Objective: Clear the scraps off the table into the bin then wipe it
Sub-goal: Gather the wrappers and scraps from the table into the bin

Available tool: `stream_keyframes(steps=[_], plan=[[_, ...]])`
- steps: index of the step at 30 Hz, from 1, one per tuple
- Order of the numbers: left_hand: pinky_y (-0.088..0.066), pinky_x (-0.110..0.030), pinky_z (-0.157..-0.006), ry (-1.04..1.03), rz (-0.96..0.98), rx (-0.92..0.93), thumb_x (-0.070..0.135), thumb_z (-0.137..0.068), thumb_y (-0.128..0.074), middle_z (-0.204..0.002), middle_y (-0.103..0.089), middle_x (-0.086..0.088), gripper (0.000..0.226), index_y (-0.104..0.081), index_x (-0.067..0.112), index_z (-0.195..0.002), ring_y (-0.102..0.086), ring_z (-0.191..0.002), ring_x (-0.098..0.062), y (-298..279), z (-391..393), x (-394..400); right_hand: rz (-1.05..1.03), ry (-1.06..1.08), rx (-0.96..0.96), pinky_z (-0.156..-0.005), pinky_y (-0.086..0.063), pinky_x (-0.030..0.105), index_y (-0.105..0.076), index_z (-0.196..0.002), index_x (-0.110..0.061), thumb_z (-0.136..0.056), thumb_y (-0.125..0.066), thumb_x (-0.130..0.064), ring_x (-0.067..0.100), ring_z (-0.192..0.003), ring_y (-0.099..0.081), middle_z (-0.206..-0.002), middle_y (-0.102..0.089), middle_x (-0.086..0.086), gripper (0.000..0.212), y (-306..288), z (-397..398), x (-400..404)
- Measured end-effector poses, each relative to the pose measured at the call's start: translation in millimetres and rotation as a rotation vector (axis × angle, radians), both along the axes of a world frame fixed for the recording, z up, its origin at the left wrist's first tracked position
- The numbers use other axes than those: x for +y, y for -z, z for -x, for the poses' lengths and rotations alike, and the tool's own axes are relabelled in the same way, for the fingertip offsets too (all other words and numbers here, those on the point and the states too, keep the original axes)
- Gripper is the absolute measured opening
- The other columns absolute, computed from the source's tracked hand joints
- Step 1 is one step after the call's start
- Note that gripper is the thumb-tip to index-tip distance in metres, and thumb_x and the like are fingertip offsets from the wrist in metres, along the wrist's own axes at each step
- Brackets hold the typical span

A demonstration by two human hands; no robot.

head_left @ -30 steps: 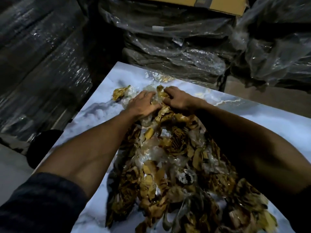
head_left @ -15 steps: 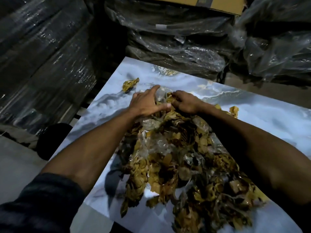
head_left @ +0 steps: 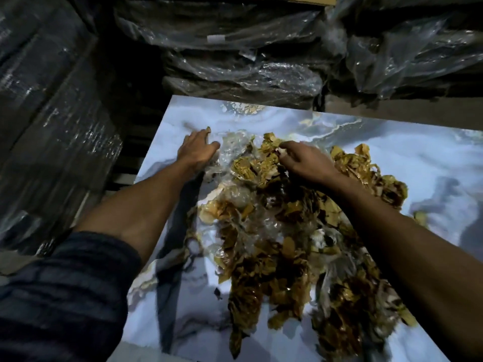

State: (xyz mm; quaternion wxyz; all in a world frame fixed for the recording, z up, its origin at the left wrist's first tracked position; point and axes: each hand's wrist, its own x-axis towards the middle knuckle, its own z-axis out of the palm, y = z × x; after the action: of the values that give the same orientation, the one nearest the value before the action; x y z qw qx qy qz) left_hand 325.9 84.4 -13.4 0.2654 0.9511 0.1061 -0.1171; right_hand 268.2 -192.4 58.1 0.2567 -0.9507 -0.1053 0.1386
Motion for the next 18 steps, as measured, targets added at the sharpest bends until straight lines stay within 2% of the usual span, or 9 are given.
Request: stream_keyframes(steps=[3,5,7,10,14,18], plan=[[-0.037,-0.042,-0.108,0.053,-0.011,-0.058,0.05,-0.087,-0.047,-0.145,-0.047,-0.006,0.06,-0.046,0.023,-0.141,-0.042,-0.131,-0.029,6.9,3.5,-16.1,-0.035,0.045,-0.003,-0.094,-0.036,0.03,-0.045,-0.143,-0.017,-0.102,-0.045,-0.034,0.025,-0.123,-0.053,-0.141,-0.054,0.01,0.044,0.8,12.2,0.1],[-0.037,-0.042,-0.108,0.096,-0.035,-0.07,0.049,-0.086,-0.047,-0.145,-0.048,-0.005,0.057,-0.049,0.024,-0.138,-0.043,-0.131,-0.028,10.4,12.4,-23.3,-0.07,0.065,0.015,-0.103,-0.04,0.039,-0.044,-0.143,-0.017,-0.103,-0.044,-0.034,0.025,-0.121,-0.054,-0.14,-0.054,0.01,0.044,-0.4,20.5,-0.2],[-0.038,-0.044,-0.107,0.11,-0.041,-0.066,0.048,-0.087,-0.046,-0.145,-0.047,-0.003,0.055,-0.049,0.026,-0.138,-0.043,-0.131,-0.028,13.7,22.8,-24.3,-0.068,0.082,0.022,-0.105,-0.041,0.047,-0.044,-0.142,-0.015,-0.103,-0.043,-0.035,0.025,-0.12,-0.054,-0.139,-0.055,0.011,0.044,-4.0,28.0,0.2],[-0.041,-0.048,-0.103,0.068,-0.038,-0.055,0.046,-0.086,-0.042,-0.144,-0.048,-0.005,0.054,-0.048,0.028,-0.137,-0.045,-0.128,-0.031,12.0,35.4,-26.0,-0.071,0.11,0.041,-0.107,-0.04,0.047,-0.043,-0.144,-0.014,-0.103,-0.042,-0.034,0.026,-0.125,-0.051,-0.143,-0.051,0.011,0.045,-9.6,40.6,1.0],[-0.036,-0.046,-0.107,0.003,-0.002,-0.053,0.043,-0.091,-0.049,-0.148,-0.041,-0.008,0.058,-0.036,0.024,-0.145,-0.043,-0.131,-0.033,3.6,49.5,-32.9,-0.108,0.171,0.08,-0.109,-0.039,0.05,-0.04,-0.146,-0.018,-0.103,-0.041,-0.034,0.023,-0.128,-0.05,-0.148,-0.047,0.006,0.046,-14.4,61.3,2.2],[-0.035,-0.043,-0.109,-0.071,0.174,-0.098,0.035,-0.09,-0.056,-0.154,-0.033,-0.007,0.066,-0.028,0.02,-0.148,-0.041,-0.134,-0.03,-3.7,67.1,-35.0,-0.141,0.188,0.068,-0.107,-0.041,0.051,-0.039,-0.147,-0.016,-0.104,-0.04,-0.033,0.025,-0.128,-0.05,-0.149,-0.046,0.008,0.046,-24.0,82.2,-0.3]])
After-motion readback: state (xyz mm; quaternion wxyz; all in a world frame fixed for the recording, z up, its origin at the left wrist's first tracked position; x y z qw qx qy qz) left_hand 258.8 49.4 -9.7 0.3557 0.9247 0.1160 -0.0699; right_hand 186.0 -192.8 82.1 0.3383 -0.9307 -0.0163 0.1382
